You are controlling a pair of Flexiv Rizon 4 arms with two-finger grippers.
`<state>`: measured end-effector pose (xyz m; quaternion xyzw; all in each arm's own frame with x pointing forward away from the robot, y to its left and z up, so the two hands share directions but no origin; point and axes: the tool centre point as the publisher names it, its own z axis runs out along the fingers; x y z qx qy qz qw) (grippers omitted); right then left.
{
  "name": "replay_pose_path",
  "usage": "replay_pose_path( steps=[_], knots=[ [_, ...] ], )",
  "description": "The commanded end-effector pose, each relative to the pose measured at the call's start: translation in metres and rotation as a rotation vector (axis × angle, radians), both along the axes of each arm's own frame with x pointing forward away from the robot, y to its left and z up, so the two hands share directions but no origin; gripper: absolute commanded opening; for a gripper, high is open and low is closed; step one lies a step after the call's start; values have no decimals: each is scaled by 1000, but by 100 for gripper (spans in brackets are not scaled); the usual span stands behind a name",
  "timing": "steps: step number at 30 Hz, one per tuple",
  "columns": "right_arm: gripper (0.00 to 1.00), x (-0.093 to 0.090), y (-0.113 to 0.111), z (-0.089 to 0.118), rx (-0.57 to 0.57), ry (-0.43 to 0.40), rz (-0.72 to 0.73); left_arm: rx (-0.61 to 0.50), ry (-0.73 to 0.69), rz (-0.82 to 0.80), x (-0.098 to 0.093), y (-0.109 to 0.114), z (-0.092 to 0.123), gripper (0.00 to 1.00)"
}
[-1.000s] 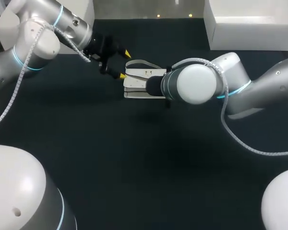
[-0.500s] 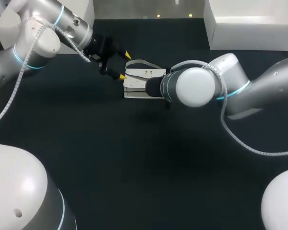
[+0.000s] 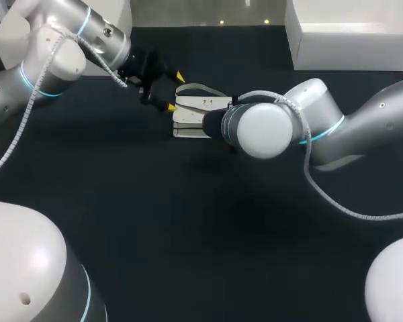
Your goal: Pick up the bag, open it, inspect its contents, close it, and place it on the opposite side
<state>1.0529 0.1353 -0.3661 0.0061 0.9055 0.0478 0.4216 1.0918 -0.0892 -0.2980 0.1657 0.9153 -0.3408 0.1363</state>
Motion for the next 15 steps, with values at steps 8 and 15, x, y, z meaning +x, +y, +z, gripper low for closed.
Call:
replay_pose_path(
  steps=[8, 15],
  knots=[
    [0, -3, 1, -3, 13, -26, -9, -58, -146, -42, -10, -6, -6, 100],
    [0, -3, 1, -3, 13, -26, -9, -37, -193, -89, -8, -14, -13, 92]
  ],
)
